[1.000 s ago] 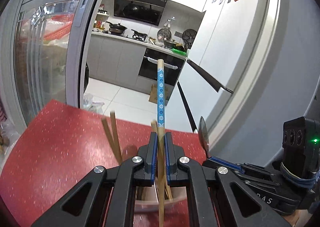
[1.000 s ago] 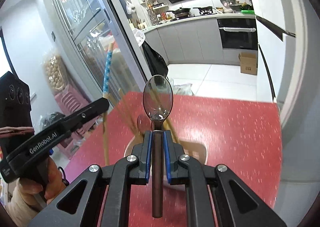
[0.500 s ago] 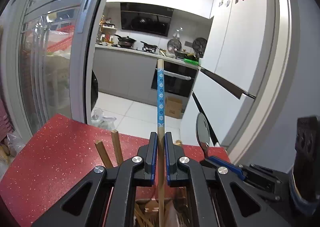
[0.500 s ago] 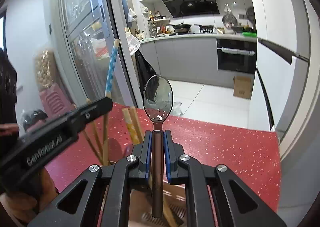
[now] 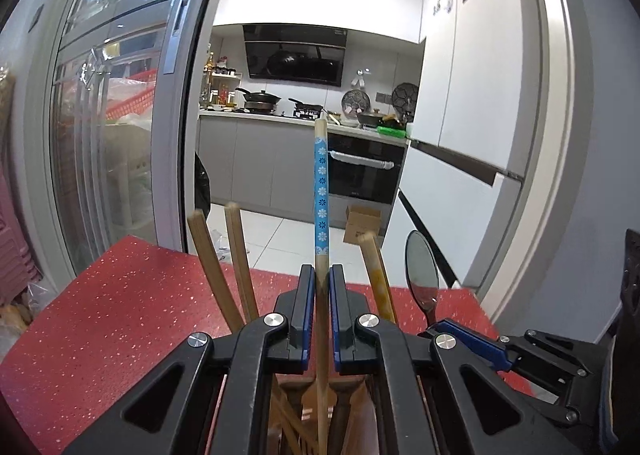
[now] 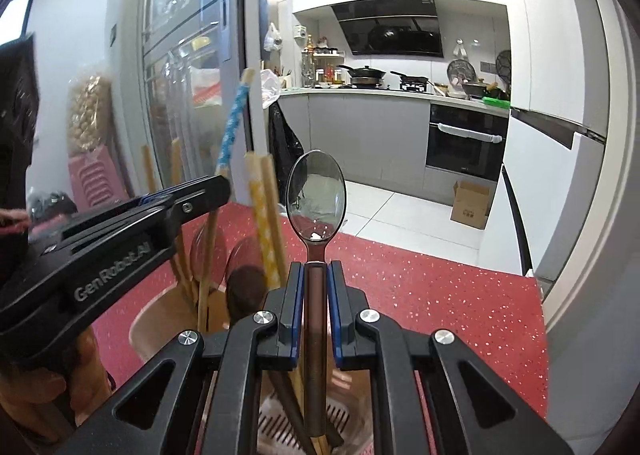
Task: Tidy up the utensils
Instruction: 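Carry the held spoon and chopstick to the beige holder and lower them in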
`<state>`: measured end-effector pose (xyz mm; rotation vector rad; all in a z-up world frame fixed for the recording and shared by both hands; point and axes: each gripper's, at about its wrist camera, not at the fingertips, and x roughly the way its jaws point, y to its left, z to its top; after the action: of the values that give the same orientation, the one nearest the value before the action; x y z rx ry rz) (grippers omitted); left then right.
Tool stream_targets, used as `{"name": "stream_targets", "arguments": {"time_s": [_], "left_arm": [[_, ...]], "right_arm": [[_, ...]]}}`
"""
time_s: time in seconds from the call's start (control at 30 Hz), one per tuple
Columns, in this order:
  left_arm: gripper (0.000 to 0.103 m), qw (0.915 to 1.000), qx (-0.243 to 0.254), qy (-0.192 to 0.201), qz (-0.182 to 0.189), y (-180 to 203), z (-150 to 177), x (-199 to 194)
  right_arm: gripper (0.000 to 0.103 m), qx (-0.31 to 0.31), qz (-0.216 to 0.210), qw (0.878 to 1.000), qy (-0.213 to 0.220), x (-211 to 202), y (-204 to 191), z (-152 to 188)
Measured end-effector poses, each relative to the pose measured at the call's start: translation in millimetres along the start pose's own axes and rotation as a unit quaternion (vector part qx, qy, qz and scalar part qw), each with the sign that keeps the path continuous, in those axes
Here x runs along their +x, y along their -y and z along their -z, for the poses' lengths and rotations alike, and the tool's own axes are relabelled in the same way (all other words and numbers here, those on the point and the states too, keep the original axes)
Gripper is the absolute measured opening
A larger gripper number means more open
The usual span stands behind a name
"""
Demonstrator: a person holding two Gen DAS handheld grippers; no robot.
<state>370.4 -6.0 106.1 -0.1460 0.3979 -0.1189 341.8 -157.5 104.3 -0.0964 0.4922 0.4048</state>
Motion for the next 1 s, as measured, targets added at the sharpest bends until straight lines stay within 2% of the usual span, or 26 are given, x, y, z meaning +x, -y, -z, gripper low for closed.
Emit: {"name": "stream_targets", "arguments": {"time_s": [0.63,0.9,1.0], "left_arm": [[0.035,0.9979,0.021,-0.059,-0.019,-2,22,-17],[0.035,0.9975,0.014,-0.065,-0.023,-4,25,-25],[0.035,0.9975,0.016,-0.065,-0.024,-4,26,-28]], "right_arm": [[0.014,0.001,-0.005,0.999,-0.035,-4,-6,17],[0.014,-0.023,0.01,0.999,-0.031,-1,-13,14],[0.014,-0.028,-0.004,0.998,-0.047,1,-16,17]]}}
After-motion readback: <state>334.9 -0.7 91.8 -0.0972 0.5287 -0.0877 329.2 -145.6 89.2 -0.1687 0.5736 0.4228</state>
